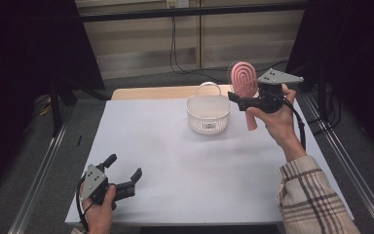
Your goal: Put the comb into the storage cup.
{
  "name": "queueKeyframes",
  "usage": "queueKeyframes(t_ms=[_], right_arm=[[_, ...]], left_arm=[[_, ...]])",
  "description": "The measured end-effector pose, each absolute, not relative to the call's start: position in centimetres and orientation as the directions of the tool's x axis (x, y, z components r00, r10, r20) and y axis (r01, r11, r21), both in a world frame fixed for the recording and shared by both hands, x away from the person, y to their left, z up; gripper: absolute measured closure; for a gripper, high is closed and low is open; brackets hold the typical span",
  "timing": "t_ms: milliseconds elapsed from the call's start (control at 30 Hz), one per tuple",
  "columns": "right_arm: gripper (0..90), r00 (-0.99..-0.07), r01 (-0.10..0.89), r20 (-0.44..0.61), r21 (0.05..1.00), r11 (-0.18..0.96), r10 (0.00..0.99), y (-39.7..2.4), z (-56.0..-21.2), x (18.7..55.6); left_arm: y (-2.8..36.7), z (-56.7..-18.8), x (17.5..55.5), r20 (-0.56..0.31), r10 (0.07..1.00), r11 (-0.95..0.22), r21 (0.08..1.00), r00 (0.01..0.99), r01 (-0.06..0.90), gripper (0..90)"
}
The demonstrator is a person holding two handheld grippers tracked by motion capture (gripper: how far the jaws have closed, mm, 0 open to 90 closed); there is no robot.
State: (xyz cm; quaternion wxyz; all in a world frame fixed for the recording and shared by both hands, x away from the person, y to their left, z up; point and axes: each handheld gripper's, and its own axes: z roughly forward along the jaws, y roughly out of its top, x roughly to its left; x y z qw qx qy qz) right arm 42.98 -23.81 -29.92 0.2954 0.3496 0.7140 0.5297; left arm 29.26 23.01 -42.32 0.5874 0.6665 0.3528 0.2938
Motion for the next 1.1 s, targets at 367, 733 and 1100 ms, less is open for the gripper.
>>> queueKeyframes(t_ms=[367, 733, 1100], right_arm=[[21.8, -0.580, 0.172, -0.041, 0.970, 0.171, 0.814, -22.9, -29.1, 43.6], [21.8, -0.569, 0.147, -0.037, 0.978, 0.147, 0.821, -22.3, -28.5, 44.2], [21.8, -0.565, 0.138, -0.027, 0.982, 0.127, 0.824, -21.3, -28.8, 45.0]], left_arm=[[23.0, -42.3, 29.3, -0.023, 0.814, -0.061, 0.990, 0.580, 0.126, 1.9], [23.0, -42.3, 29.3, -0.028, 0.815, -0.056, 0.990, 0.579, 0.127, 1.9], [23.1, -42.3, 29.3, -0.019, 0.816, -0.066, 0.990, 0.578, 0.125, 1.9]])
